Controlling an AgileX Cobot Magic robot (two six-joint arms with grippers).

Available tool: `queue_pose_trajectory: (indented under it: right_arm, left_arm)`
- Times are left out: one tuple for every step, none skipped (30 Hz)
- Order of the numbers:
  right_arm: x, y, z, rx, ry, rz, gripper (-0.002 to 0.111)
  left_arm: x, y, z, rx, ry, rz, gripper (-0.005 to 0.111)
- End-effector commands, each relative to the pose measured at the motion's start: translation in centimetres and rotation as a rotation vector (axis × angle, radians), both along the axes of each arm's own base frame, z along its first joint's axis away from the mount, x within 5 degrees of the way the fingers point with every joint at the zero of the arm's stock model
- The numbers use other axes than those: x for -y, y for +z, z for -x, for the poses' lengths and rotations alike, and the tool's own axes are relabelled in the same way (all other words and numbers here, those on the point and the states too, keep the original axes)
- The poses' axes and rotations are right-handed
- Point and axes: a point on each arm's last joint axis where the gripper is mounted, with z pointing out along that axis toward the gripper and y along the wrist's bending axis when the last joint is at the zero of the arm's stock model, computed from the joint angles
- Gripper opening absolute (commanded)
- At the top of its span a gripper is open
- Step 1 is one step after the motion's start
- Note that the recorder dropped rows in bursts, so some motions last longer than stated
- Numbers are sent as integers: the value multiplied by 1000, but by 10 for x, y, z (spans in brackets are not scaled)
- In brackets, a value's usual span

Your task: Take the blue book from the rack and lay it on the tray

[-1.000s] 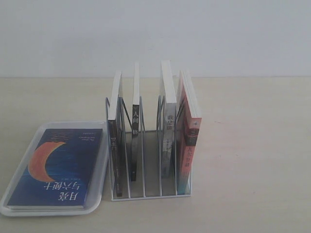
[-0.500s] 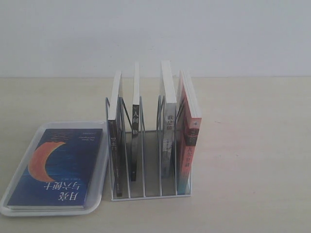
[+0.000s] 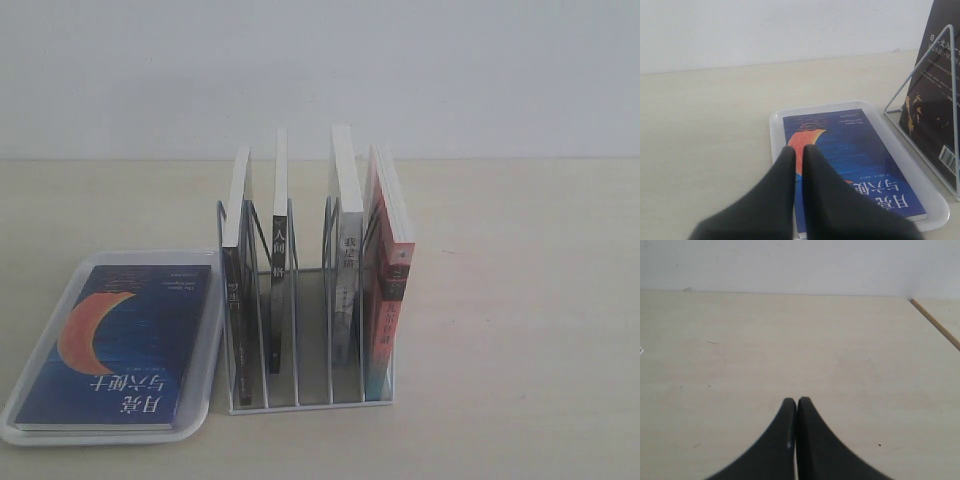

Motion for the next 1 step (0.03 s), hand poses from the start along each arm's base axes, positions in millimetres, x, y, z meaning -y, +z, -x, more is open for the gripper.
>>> queue_pose_trajectory:
  right_arm:
    - [1,1,0,8,-8,5,0]
  left_arm:
    - [0,-1,0,1,5,6,5]
